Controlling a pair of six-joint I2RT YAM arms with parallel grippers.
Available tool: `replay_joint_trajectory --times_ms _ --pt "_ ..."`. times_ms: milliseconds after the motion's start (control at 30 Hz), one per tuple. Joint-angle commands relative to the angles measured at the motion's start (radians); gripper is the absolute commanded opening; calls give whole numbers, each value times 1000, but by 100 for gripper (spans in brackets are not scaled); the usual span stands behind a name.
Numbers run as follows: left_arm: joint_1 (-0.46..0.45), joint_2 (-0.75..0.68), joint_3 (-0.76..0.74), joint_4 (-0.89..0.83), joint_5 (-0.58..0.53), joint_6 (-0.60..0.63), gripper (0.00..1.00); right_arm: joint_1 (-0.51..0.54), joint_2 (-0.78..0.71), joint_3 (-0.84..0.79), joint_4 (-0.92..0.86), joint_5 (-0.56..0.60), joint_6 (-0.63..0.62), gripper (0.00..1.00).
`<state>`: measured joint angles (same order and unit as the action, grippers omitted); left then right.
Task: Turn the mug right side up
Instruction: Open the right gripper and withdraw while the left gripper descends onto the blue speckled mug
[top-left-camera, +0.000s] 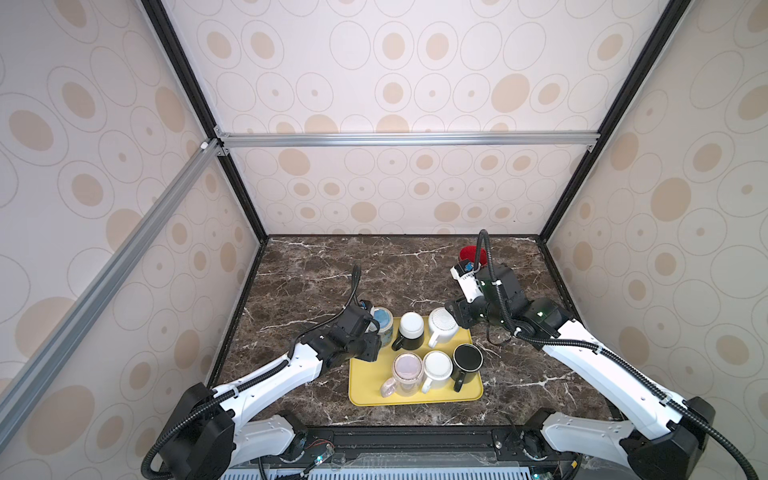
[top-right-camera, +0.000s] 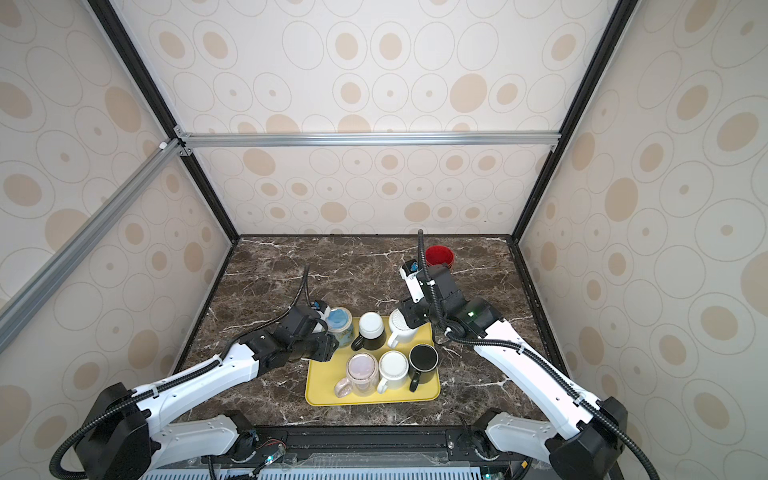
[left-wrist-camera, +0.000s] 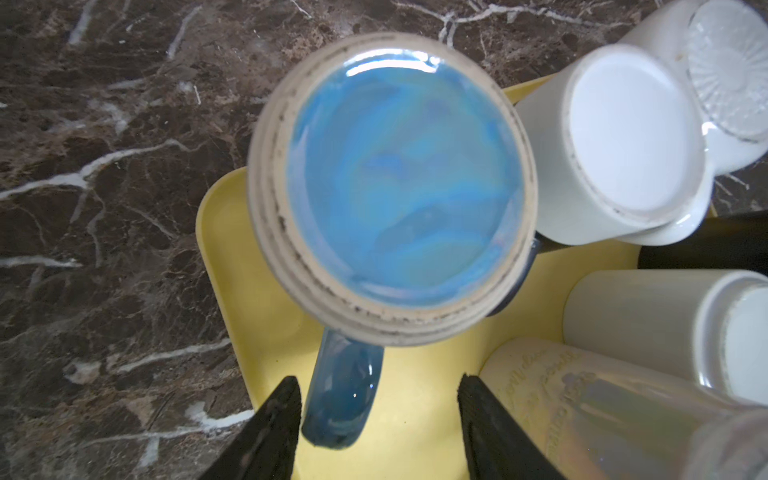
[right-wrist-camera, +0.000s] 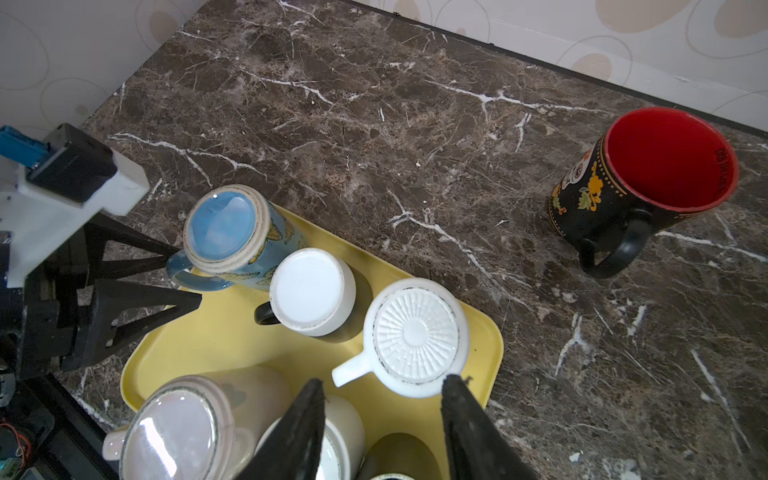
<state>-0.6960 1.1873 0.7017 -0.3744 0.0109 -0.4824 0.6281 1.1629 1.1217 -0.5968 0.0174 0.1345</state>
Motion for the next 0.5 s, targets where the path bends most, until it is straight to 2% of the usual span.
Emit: replay_joint_trajectory --times_ms 0,200,467 --pt "-8 8 14 8 -60 -5 61 2 -7 -10 18 -8 16 48" --pt "-9 97 55 5 -66 25 60 3 -1 -11 23 -12 33 46" --pt "-9 145 74 12 -90 38 59 4 -1 -29 43 -14 39 45"
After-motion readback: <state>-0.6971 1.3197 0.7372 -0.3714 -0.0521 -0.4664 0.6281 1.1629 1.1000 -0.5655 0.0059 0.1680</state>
